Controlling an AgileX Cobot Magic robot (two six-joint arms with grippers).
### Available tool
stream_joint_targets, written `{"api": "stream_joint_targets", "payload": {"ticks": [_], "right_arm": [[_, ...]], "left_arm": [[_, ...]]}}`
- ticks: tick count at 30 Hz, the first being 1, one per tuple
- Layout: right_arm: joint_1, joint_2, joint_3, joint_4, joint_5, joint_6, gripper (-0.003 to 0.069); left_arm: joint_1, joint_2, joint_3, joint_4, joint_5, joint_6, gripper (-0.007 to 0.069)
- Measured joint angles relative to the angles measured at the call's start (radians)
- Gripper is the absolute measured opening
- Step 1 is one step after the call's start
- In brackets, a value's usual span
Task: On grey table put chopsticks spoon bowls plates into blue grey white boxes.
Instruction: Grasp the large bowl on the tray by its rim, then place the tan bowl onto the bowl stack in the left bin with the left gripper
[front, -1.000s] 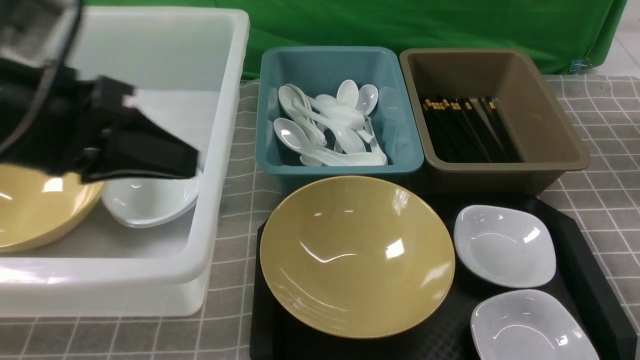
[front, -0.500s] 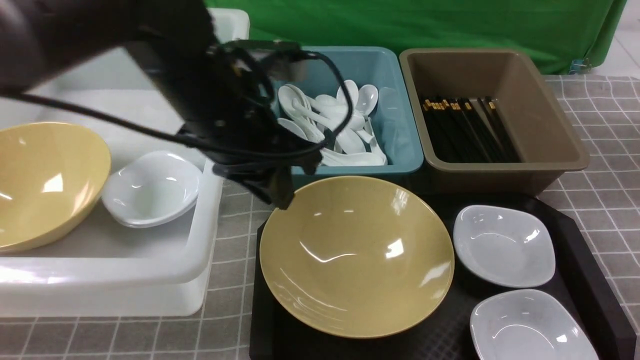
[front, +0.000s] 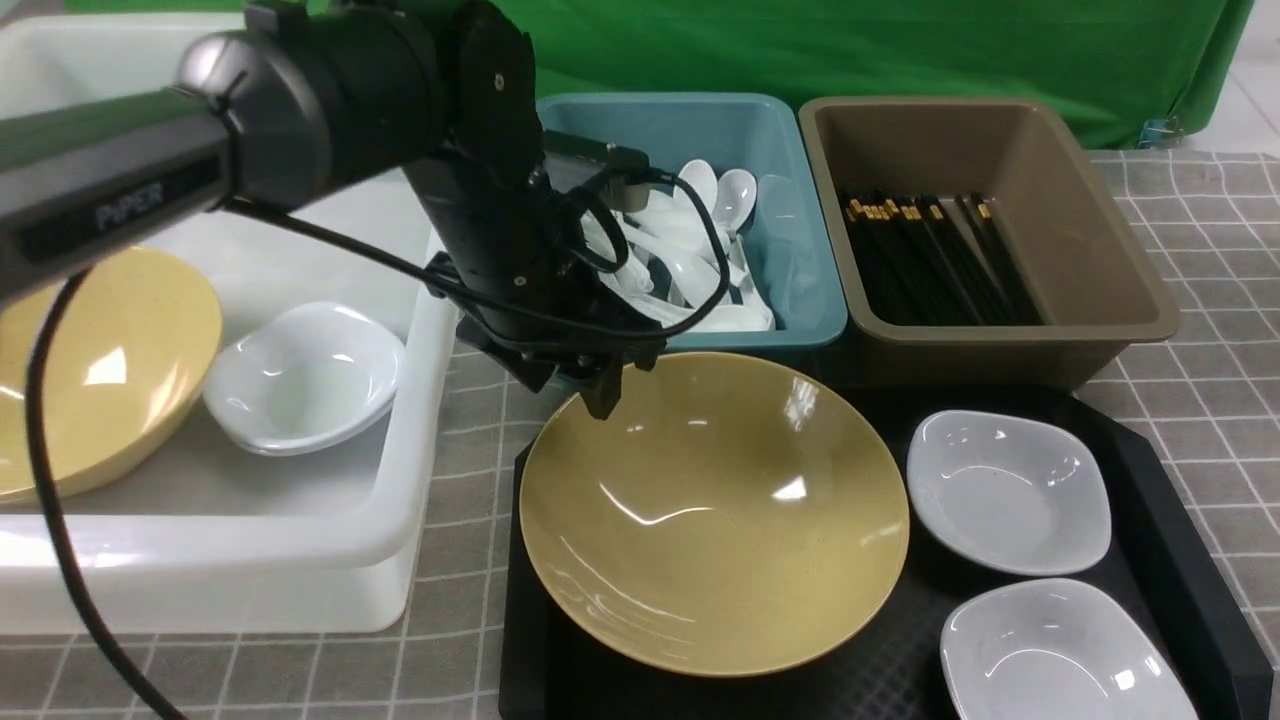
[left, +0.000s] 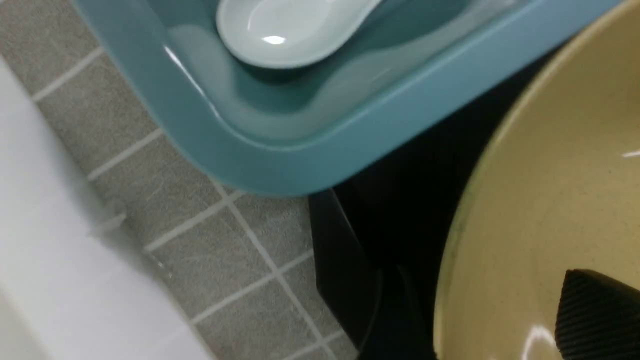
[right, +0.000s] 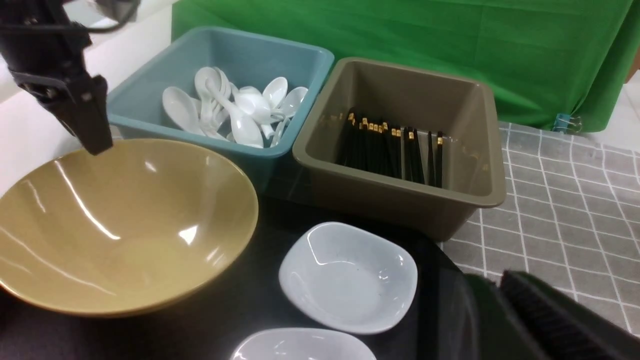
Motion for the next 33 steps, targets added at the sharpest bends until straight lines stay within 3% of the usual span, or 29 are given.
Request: {"api": "stream_joint_targets", "payload": {"ticks": [9,12,16,18,20,24,27,33], "right_arm": [[0.0,0.0,0.0,0.0,0.0,0.0,0.0065],[0.0,0.0,0.0,0.0,0.0,0.0,0.0069],[0.0,0.0,0.0,0.0,0.0,0.0,0.0073],[0.0,0.0,0.0,0.0,0.0,0.0,0.0073],[0.0,0.0,0.0,0.0,0.0,0.0,0.0073],[0.0,0.0,0.0,0.0,0.0,0.0,0.0075],[0.0,0.0,0.0,0.0,-0.002,0.0,0.0078],[0.0,0.0,0.0,0.0,-0.016,0.0,0.0083]], "left_arm": [[0.0,0.065,-0.006,-0.046,-0.032,0.004,0.04],[0.0,0.09,-0.006,-0.086,-0.037,0.004,0.0365],[0.0,0.099,-0.006,-0.117,-0.034,-0.003,0.0248],[0.0,0.095,-0.006,-0.132,-0.007,-0.003,0.0127],[0.0,0.077,-0.006,-0.158,0.028,-0.008,0.0062],[-0.002,0.011,-0.006,-0.19,0.031,-0.007,0.0016],[0.004,-0.092,-0.018,-0.145,0.026,-0.01,0.0017],[0.196,-0.327,-0.149,-0.025,0.118,-0.026,0.0015]]}}
